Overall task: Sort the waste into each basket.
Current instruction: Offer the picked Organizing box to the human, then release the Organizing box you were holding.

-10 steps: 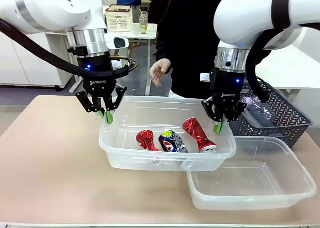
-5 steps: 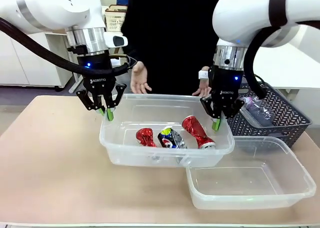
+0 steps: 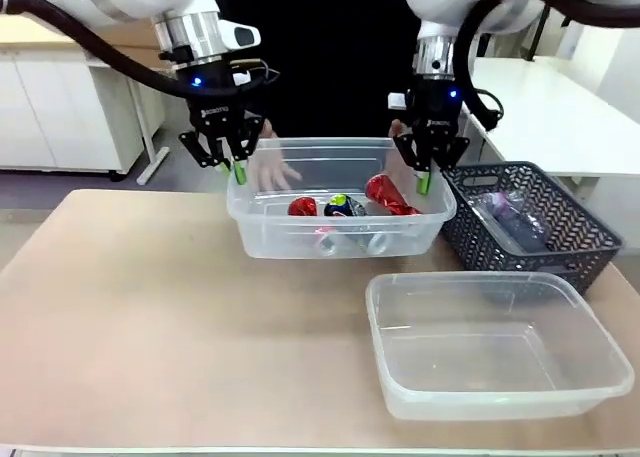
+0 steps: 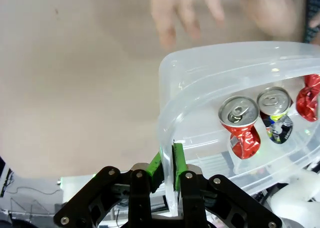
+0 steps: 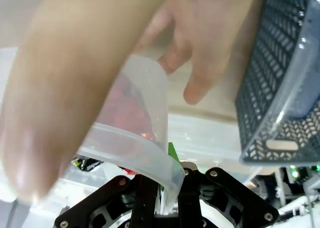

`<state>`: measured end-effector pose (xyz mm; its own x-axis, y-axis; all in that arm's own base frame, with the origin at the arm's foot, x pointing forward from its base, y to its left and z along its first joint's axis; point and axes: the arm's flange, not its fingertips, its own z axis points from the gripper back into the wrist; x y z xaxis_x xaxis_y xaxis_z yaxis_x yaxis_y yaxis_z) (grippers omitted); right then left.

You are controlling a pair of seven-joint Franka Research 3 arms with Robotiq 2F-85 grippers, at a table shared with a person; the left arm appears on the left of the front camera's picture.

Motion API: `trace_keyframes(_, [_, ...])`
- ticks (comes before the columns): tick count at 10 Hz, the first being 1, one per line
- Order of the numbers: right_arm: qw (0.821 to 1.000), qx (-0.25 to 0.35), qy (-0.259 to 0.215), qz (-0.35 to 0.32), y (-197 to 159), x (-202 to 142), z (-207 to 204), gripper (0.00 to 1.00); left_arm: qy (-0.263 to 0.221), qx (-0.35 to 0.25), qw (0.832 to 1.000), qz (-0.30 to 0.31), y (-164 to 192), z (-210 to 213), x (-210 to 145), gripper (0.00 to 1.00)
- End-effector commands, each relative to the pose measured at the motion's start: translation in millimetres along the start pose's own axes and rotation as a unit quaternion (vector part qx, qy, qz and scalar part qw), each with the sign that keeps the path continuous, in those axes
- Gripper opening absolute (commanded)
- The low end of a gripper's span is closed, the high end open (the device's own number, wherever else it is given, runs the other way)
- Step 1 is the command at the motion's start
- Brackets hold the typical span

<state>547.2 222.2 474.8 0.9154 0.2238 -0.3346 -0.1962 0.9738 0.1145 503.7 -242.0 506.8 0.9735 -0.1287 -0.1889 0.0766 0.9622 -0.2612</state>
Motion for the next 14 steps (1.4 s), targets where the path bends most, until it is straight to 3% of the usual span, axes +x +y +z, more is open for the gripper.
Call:
trace_keyframes(1, [0.998,0.044,0.019,0.039,25.0,25.4,-2.0,0.05,0.021,-0.036,0.999,-0.01,-23.6,-9.7,24.4,0.08])
trace_keyframes(2, [0.997,0.058,0.018,0.037,23.5,32.2,-10.6,0.05,0.0,0.0,1.0,0.0,0.0,0.0,0.0,0.08])
trace_keyframes(3, [0.997,0.066,0.015,0.044,25.3,35.3,-22.1,0.05,0.0,0.0,1.0,0.0,0.0,0.0,0.0,0.08])
trace_keyframes(4, [1.0,0.013,0.021,0.011,-2.6,29.2,-17.6,0.05,0.0,0.0,1.0,0.0,0.0,0.0,0.0,0.08])
trace_keyframes(12, [1.0,0.013,0.021,0.011,-2.6,29.2,-17.6,0.05,0.0,0.0,1.0,0.0,0.0,0.0,0.0,0.08])
trace_keyframes(13, [1.0,0.019,0.024,0.008,-5.8,30.8,-17.5,0.05,0.009,0.015,1.0,0.003,4.1,0.5,5.1,0.2])
trace_keyframes(14, [0.999,0.046,-0.011,-0.022,-23.9,11.6,-20.0,0.63,-0.004,0.019,1.0,-0.022,-1.5,4.6,-2.0,0.66])
